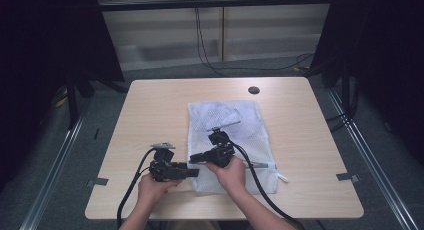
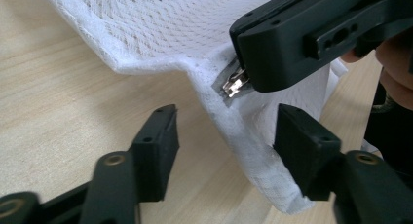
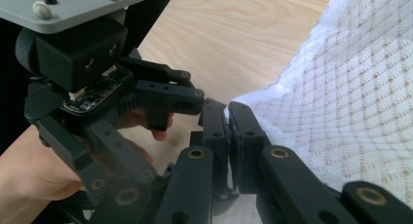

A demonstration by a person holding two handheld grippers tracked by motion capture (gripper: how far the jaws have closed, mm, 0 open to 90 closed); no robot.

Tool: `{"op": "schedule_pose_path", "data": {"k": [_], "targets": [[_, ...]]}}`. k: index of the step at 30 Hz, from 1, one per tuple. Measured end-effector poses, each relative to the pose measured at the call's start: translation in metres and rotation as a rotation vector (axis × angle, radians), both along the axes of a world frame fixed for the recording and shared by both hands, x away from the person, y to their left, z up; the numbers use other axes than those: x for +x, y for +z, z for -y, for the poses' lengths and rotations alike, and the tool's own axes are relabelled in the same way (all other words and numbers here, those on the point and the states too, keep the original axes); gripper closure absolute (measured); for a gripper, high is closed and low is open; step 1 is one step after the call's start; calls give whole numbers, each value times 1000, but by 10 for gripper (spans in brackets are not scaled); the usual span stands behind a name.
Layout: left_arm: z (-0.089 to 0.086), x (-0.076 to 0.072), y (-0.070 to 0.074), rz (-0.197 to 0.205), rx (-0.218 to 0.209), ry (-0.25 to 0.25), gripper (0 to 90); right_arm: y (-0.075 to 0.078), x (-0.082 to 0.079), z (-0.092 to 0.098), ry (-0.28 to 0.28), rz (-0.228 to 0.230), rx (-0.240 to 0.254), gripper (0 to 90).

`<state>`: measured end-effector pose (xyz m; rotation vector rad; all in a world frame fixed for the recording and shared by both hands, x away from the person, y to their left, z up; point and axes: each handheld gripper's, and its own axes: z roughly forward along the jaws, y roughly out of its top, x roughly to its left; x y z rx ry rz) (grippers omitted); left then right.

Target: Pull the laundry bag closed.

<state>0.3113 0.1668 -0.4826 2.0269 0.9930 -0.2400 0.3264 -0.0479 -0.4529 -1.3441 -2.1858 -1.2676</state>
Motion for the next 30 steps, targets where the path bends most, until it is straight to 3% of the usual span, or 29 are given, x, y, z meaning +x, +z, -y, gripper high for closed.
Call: {"op": "schedule_pose_path", "data": {"k": [2, 7, 21, 30], "targets": [[1, 1, -2, -30, -23, 0, 518, 1, 0, 0, -1, -3, 2, 866], [3, 4, -5, -87, -51, 5, 565, 1, -1, -1, 3, -3, -3, 866], [2, 5, -5, -122, -104, -9, 712, 2, -2, -1, 3, 2, -2, 866], [1, 6, -5, -142, -111, -7, 808, 3, -2, 0, 0, 3, -6, 866]]}}
